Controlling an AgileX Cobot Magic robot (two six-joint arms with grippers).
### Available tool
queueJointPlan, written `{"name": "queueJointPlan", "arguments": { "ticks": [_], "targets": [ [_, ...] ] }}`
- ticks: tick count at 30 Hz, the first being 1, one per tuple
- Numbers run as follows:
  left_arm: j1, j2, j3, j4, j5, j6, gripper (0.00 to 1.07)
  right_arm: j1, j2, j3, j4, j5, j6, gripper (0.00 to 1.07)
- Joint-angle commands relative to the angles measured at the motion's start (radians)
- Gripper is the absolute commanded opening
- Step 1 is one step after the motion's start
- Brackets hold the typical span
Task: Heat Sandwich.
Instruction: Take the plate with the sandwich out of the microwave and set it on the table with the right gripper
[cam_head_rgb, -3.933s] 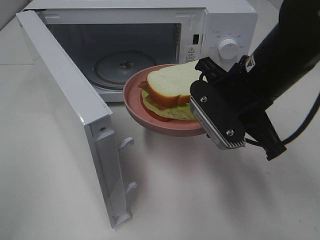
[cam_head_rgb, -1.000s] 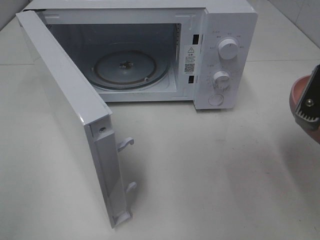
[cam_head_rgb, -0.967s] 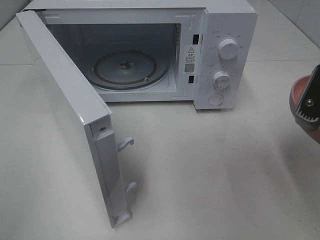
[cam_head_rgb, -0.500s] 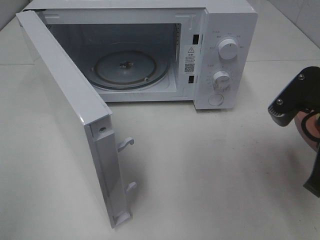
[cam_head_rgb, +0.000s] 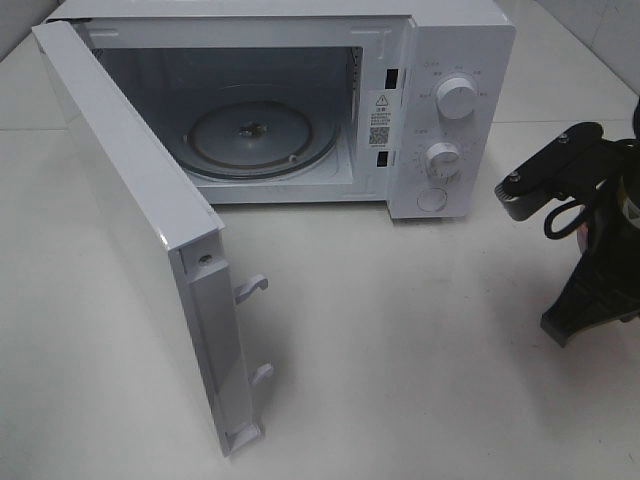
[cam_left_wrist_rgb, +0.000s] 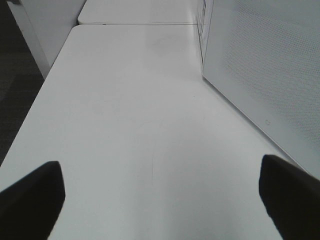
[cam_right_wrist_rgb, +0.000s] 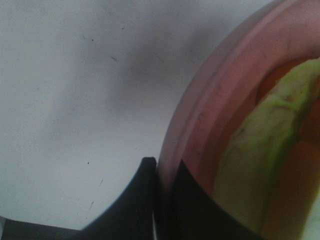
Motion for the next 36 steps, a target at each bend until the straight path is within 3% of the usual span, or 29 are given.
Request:
{"name": "queueJointPlan", "arguments": {
  "ticks": [1,19,36],
  "targets": [
    [0.000,-0.026,0.003,-0.004,-0.008,-0.002,1.01,-0.053,0.043,-0.025,-0.034,0.004,0.043,0.00],
    [0.000,-0.026,0.003,-0.004,-0.008,-0.002,1.01,-0.227,0.120,-0.028,-0.113,-0.117,0.076,0.00],
    [0.000,-0.026,0.003,-0.004,-0.008,-0.002,1.01,-0.227,0.274,-0.028,-0.191,-0.233,0.163,0.00]
  ]
}}
